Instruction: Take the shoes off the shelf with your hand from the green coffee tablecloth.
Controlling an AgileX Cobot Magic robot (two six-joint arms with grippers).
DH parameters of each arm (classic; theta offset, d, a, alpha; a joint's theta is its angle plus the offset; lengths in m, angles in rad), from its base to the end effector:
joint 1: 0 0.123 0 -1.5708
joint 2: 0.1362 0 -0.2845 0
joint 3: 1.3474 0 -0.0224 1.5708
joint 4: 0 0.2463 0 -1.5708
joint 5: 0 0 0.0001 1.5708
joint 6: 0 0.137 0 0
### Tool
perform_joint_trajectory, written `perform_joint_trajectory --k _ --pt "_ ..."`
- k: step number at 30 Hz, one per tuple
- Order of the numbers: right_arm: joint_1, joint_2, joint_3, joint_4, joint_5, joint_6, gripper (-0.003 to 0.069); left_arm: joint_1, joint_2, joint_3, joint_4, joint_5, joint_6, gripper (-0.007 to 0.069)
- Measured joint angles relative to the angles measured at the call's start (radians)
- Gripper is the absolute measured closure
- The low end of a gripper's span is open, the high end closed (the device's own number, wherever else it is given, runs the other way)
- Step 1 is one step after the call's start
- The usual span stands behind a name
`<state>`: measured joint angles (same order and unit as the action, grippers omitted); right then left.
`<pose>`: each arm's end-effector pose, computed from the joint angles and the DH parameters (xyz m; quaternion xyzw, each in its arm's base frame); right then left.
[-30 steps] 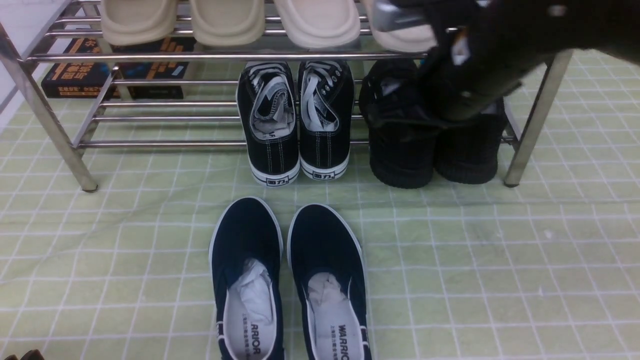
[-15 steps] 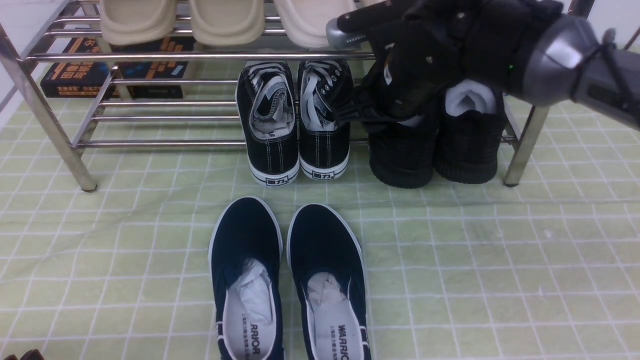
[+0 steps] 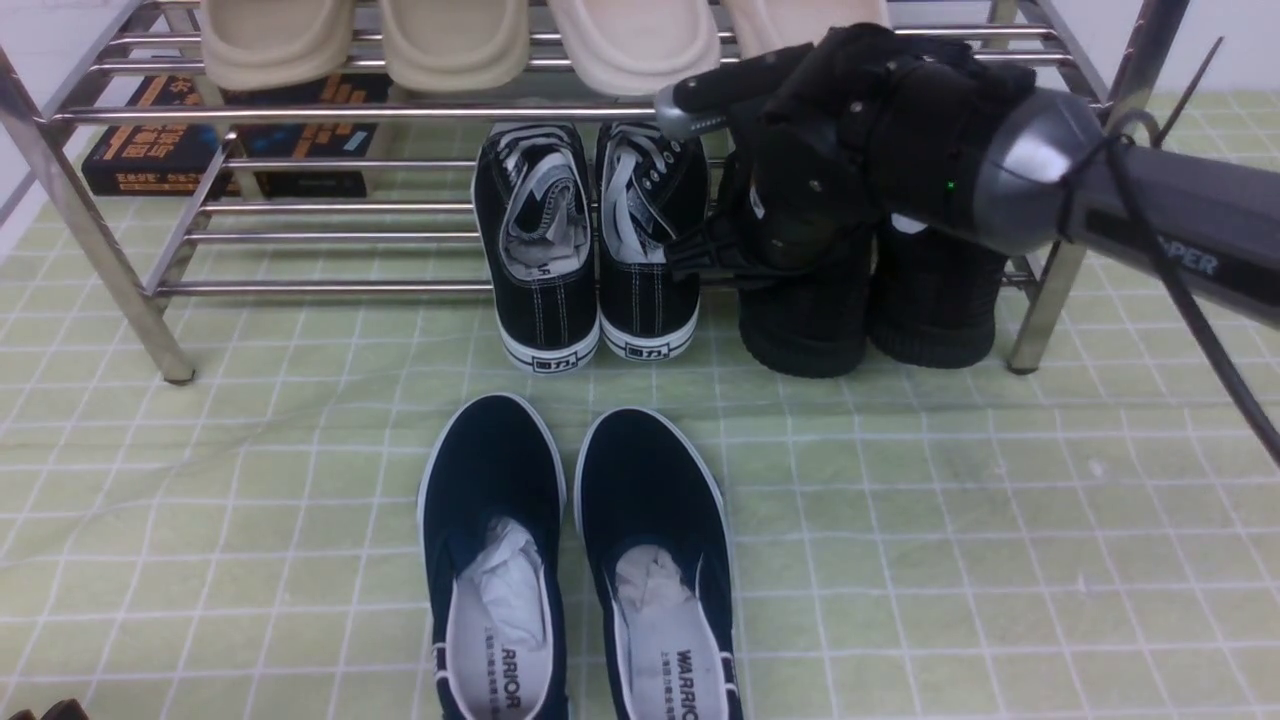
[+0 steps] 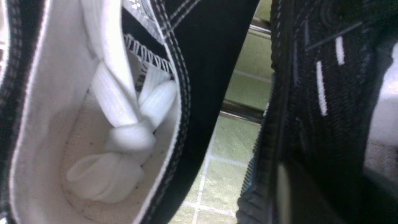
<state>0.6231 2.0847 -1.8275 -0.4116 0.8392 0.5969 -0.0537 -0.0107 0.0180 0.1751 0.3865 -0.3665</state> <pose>0.4242 0.2546 0.2223 -0.1013 0.9393 0.0046 0.3277 0.0923 0.0041 0.1599 -0.0799 0.8010 -0.0499 0.5912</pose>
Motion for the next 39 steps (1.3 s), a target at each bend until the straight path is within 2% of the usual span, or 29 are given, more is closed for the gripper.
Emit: perform_joint_trajectory --k 1,2,4,12,20,26,33,39 --pt "0.0 -0.001 0.0 0.0 0.002 0.0 0.0538 0.0 0.0 0.0 0.0 0.0 0.0 0.043" --pt "0.0 -0.008 -0.001 0.003 0.015 0.0 0.0629 0.0 0.0 0.0 0.0 0.0 0.0 0.043" --pt "0.001 -0.026 -0.001 0.016 0.038 0.0 0.0655 0.0 0.0 0.0 0.0 0.0 0.0 0.043" --pt "0.012 -0.189 -0.001 0.098 0.163 -0.046 0.0656 0.0 0.0 0.0 0.0 0.0 0.0 0.043" --pt "0.016 -0.324 -0.002 0.249 0.369 -0.183 0.0655 0.0 0.0 0.0 0.0 0.0 0.0 0.0426" --pt "0.044 -0.354 0.029 0.25 0.409 -0.242 0.0653 0.0 0.0 0.0 0.001 0.0 0.0 0.0423" --pt "0.148 -0.427 0.178 0.254 0.412 -0.234 0.0651 0.0 0.0 0.0 0.002 0.0 0.0 0.0413" --pt "0.215 -0.454 0.306 0.229 0.408 -0.153 0.0648 0.0 0.0 0.0 0.002 0.0 0.0 0.041"
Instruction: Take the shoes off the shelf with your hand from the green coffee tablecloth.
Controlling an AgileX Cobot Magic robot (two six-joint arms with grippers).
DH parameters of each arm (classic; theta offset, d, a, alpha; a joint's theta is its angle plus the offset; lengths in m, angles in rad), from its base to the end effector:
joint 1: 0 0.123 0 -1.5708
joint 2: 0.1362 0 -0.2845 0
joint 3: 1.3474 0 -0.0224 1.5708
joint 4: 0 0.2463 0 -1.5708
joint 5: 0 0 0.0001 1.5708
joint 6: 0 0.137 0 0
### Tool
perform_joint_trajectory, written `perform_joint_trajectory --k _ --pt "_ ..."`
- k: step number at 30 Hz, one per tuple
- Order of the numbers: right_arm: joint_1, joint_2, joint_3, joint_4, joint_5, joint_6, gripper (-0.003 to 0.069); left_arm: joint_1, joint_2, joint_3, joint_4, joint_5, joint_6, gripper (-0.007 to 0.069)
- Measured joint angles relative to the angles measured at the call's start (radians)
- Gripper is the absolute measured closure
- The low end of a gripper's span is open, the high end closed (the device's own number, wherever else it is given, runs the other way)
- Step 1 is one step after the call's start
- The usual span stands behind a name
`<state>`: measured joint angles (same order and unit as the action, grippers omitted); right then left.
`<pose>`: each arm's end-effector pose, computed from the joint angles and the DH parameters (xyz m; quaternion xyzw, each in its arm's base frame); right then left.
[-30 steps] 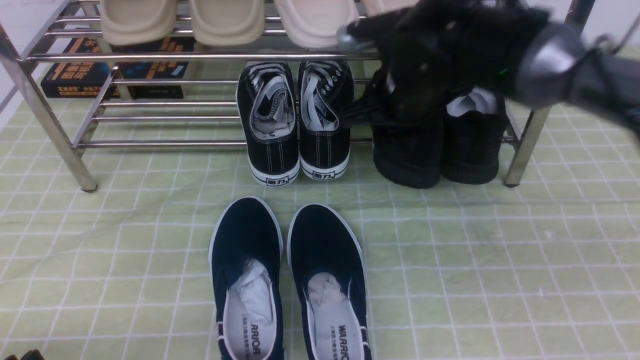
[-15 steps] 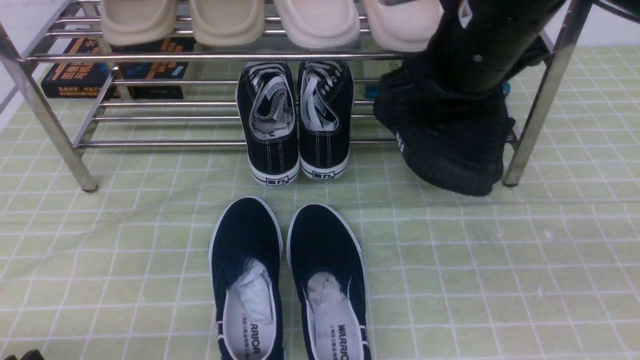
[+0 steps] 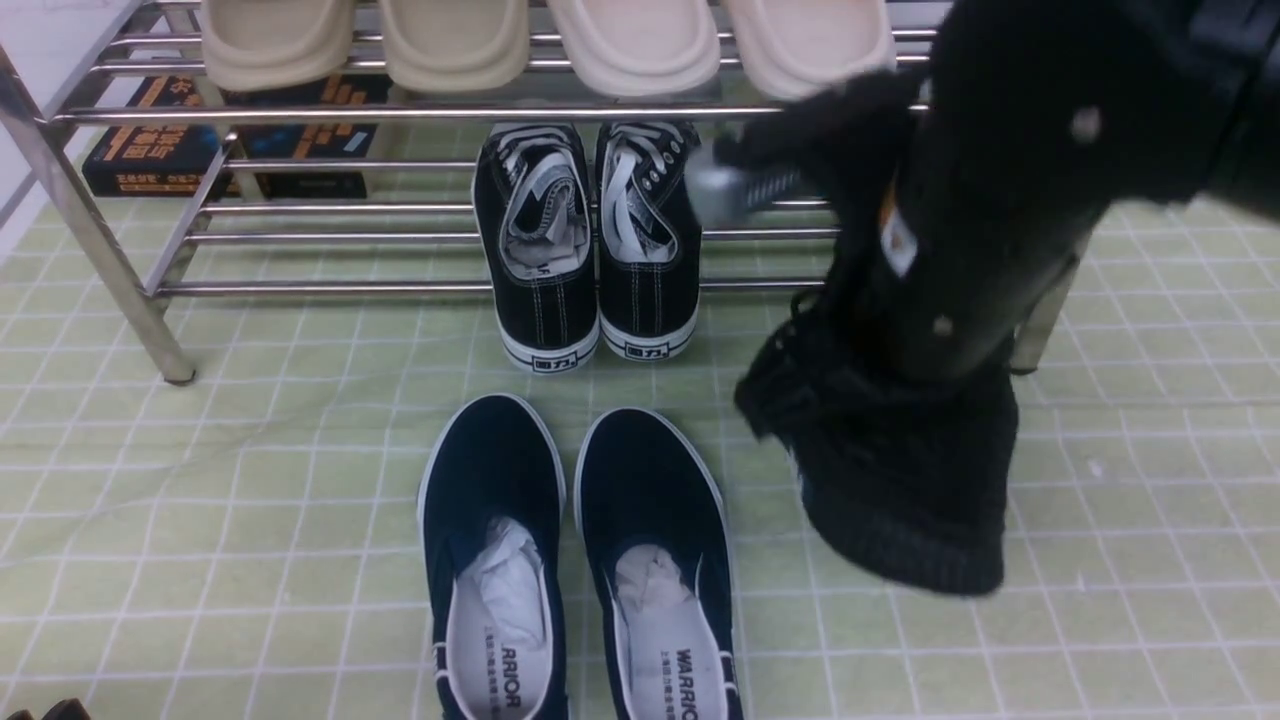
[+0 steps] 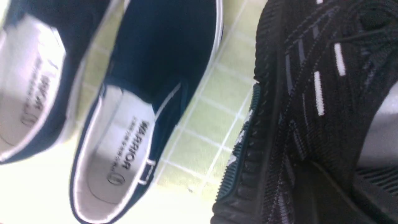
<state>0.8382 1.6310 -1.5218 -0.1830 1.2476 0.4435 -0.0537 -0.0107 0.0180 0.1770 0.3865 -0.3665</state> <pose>0.2469 0.2391 0.2903 -0.2084 0.9624 0.0172 0.1736 0.0923 0.0042 0.1600 -0.0794 0.8010 -0.0492 0.5913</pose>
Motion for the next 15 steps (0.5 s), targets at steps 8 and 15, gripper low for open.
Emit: perform_joint_trajectory --k 8,15 --pt "0.026 -0.002 0.232 -0.151 -0.202 0.239 0.0645 0.0 0.0 0.0 0.001 0.0 0.0 0.0407" --pt "0.027 -0.001 0.277 -0.189 -0.361 0.305 0.0643 0.0 0.0 0.0 0.001 0.0 0.0 0.0398"
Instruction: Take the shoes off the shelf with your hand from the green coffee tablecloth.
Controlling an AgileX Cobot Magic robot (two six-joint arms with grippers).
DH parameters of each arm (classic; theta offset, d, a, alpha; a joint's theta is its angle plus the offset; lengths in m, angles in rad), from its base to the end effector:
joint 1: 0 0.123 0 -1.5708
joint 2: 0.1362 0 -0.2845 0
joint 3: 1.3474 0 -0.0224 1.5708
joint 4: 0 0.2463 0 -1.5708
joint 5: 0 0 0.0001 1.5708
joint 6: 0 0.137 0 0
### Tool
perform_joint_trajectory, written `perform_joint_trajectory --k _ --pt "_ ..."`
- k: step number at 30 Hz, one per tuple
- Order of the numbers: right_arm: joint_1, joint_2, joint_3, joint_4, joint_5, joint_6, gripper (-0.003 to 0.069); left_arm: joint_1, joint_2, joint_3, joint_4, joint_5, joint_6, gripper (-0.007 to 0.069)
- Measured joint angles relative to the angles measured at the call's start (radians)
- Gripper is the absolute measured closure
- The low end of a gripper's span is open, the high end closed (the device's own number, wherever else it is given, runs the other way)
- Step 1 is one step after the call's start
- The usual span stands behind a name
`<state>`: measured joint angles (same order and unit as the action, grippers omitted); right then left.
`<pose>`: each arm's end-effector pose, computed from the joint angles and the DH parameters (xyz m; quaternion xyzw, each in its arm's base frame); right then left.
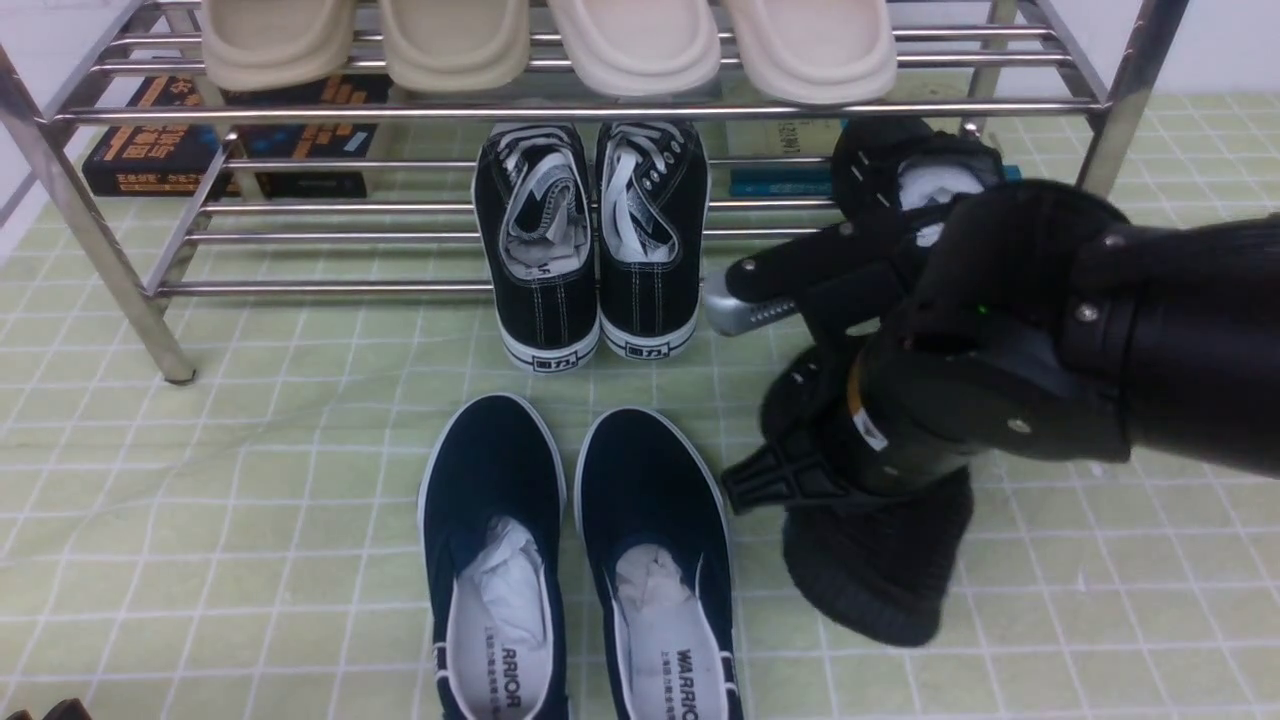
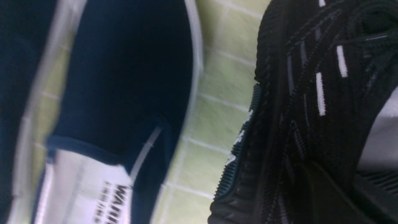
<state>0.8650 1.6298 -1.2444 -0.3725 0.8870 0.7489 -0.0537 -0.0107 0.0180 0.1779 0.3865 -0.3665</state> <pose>0.2570 0.2419 0.2311 -0.1431 0.9578 0.0230 0.2482 0.0923 0.0042 0.1600 -0.0791 0.8011 -0.0488 0.5913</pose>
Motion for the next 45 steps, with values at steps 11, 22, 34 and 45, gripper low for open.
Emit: perform_joint_trajectory --k 11,22,34,45 --pt "0.002 0.032 0.001 -0.002 -0.006 -0.002 0.064 0.0 0.0 0.0 0.0 0.0 0.0 0.0392" --pt "0.004 0.126 0.001 0.108 -0.04 -0.014 0.0631 0.0 0.0 0.0 0.0 0.0 0.0 0.0388" --pt "0.004 0.098 -0.095 0.212 0.125 -0.107 0.0263 0.0 0.0 0.0 0.0 0.0 0.0 0.0386" --pt "0.004 -0.02 -0.316 0.036 0.335 -0.304 0.0201 0.0 0.0 0.0 0.0 0.0 0.0 0.0386"
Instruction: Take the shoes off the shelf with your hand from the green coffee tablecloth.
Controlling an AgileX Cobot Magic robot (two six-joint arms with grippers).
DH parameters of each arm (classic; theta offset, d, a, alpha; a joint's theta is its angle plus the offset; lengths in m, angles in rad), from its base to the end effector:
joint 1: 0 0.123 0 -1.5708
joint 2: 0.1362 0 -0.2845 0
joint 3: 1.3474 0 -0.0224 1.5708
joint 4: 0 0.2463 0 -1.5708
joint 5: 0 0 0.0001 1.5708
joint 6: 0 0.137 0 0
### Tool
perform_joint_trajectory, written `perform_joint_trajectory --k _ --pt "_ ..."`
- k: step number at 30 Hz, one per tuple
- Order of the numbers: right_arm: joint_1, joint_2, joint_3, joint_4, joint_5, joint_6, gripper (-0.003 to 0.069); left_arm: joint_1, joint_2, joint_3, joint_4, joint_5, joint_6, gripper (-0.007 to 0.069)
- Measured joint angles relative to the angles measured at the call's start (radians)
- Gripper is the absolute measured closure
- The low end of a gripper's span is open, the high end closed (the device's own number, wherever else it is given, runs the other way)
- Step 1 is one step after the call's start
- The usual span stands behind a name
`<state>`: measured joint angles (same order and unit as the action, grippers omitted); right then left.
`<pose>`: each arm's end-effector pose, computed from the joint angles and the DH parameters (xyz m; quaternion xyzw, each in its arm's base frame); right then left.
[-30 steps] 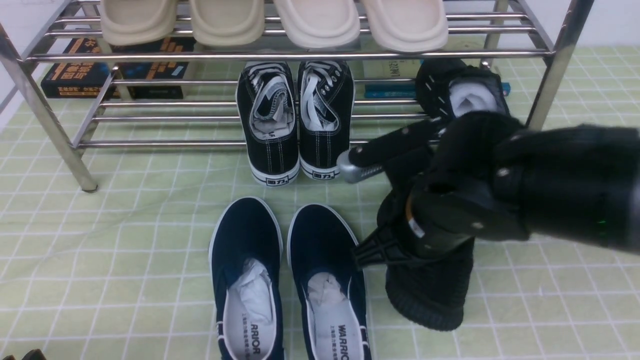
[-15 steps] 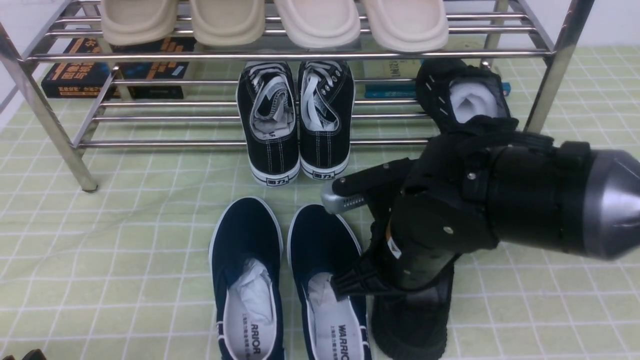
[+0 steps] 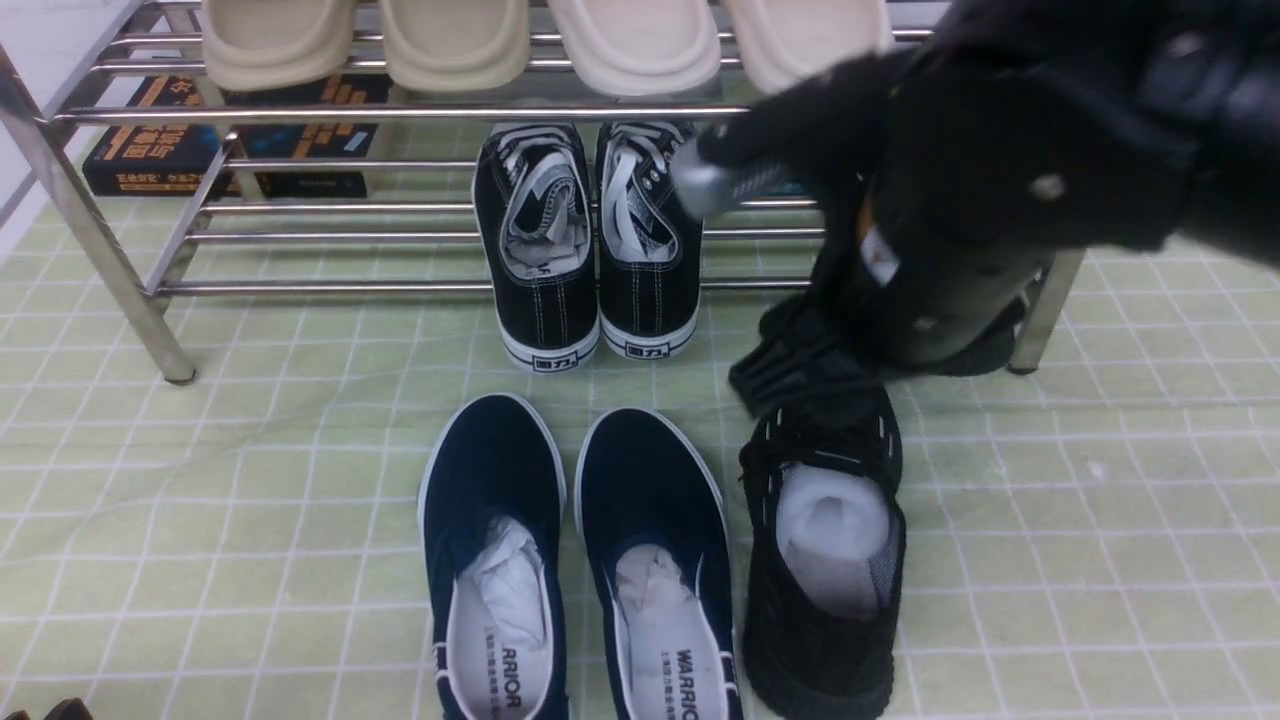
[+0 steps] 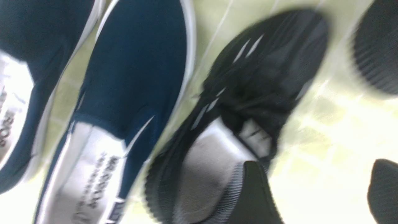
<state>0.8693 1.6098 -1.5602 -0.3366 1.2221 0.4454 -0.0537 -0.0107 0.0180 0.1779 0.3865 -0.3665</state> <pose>0.2559 0.2369 0.3151 -0.2289 0.9404 -0.0154 0.2509 0.0923 0.0042 0.1600 -0.0791 0.8011 -0.0488 0.5913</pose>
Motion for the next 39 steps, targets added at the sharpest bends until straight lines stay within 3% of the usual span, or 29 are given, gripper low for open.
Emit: perform_joint_trajectory --k 4,12,16,18,24,31,35,39 --pt "0.0 -0.058 0.0 0.008 0.012 -0.031 0.0256 0.0 0.0 0.0 0.0 0.0 0.0 0.0386" --pt "0.0 -0.211 0.058 0.14 0.022 -0.067 0.053 0.0 0.0 0.0 0.0 0.0 0.0 0.0385" --pt "0.0 -0.285 0.179 0.135 0.025 -0.055 0.0651 0.0 0.0 0.0 0.0 0.0 0.0 0.0385" --pt "0.0 -0.305 0.241 0.113 0.025 -0.018 0.0672 0.0 0.0 0.0 0.001 0.0 0.0 0.0385" --pt "-0.079 -0.253 0.265 0.036 -0.076 0.088 0.0671 0.0 0.0 0.0 0.001 0.0 0.0 0.0385" --pt "-0.245 -0.055 0.124 0.016 -0.183 0.09 0.0627 0.0 0.0 0.0 0.001 0.0 0.0 0.0385" --pt "-0.293 0.047 0.042 0.001 -0.228 0.082 0.0533 0.0 0.0 0.0 0.001 0.0 0.0 0.0385" --pt "-0.309 0.149 -0.033 -0.05 -0.295 0.065 0.0358 0.0 -0.001 0.0 0.001 0.0 0.0 0.0385"
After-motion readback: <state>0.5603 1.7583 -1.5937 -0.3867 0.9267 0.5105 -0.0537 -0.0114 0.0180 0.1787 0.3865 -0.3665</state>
